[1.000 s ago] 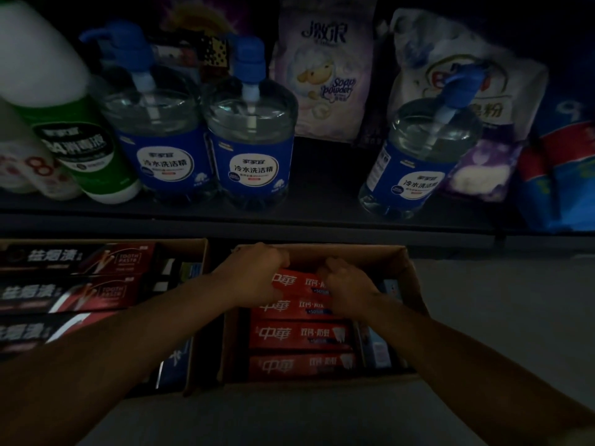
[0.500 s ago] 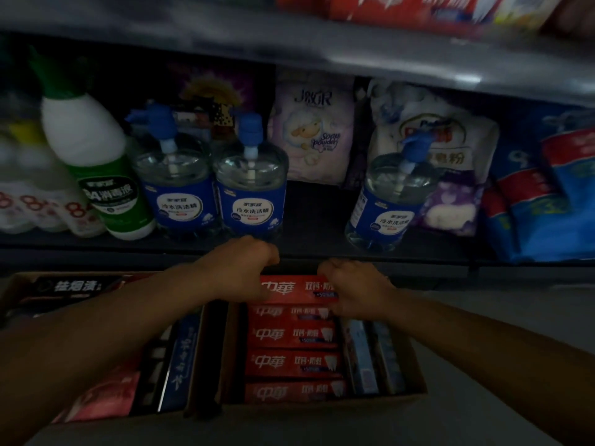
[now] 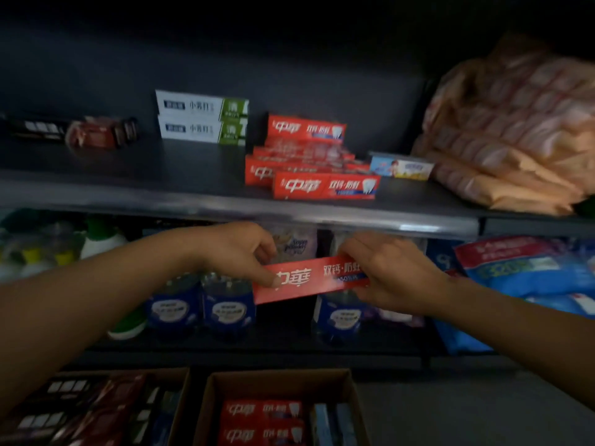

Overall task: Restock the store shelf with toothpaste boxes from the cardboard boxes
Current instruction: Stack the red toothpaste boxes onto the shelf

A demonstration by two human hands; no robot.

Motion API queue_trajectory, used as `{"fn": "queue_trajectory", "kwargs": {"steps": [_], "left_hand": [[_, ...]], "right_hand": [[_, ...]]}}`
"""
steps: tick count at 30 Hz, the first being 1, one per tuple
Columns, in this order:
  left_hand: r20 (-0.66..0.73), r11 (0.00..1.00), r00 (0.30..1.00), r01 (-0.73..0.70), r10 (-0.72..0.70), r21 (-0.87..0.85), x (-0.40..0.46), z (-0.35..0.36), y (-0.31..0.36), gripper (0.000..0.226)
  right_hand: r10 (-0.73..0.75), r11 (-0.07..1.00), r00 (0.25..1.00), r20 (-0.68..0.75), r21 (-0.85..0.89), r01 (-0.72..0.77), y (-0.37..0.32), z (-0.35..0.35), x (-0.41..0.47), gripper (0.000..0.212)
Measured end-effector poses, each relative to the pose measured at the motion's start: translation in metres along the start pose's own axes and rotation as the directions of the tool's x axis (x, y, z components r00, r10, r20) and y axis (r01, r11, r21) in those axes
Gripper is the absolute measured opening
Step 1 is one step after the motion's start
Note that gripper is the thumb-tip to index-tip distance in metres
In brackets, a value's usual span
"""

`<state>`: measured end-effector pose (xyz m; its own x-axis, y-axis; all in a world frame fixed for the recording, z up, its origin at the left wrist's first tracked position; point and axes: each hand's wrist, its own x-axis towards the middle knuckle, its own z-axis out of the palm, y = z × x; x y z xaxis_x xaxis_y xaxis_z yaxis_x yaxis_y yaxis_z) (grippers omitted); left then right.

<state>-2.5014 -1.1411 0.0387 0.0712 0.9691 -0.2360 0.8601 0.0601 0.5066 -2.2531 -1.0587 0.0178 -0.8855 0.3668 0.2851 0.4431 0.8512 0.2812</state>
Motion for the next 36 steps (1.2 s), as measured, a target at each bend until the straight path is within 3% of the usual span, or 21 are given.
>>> {"fn": "queue_trajectory", "kwargs": {"steps": [4,10,15,28,36], "left_hand": [[0.021,0.973,1.0,0.019,-0.015,-0.23,-0.002,-0.031,0.029,0.038],[-0.115,0.972,0.992,-0.08,0.056,-0.222,-0.003,-0.087,0.059,0.022],[-0.285,0.986,0.956,-0.105,0.065,-0.127,0.007,-0.128,0.068,0.029],[-0.394,0.998,0.917,-0.07,0.065,0.002,0.091,-0.174,0.046,0.04],[-0.468,0.999,0.883,0.001,0.019,0.043,0.164,-0.184,0.014,0.04]], "right_hand": [[-0.037,0.998,0.992,-0.118,-0.05,0.031,0.026,-0.034,0.004,0.042],[-0.051,0.996,0.972,-0.229,-0.086,0.032,0.059,-0.08,0.023,0.042],[0.108,0.984,0.972,-0.207,0.164,-0.074,0.1,-0.104,0.058,0.046],[0.294,0.938,0.953,-0.076,0.213,-0.273,0.158,-0.067,0.149,0.034],[0.323,0.924,0.946,-0.031,0.226,-0.308,0.187,-0.023,0.195,0.025]]}}
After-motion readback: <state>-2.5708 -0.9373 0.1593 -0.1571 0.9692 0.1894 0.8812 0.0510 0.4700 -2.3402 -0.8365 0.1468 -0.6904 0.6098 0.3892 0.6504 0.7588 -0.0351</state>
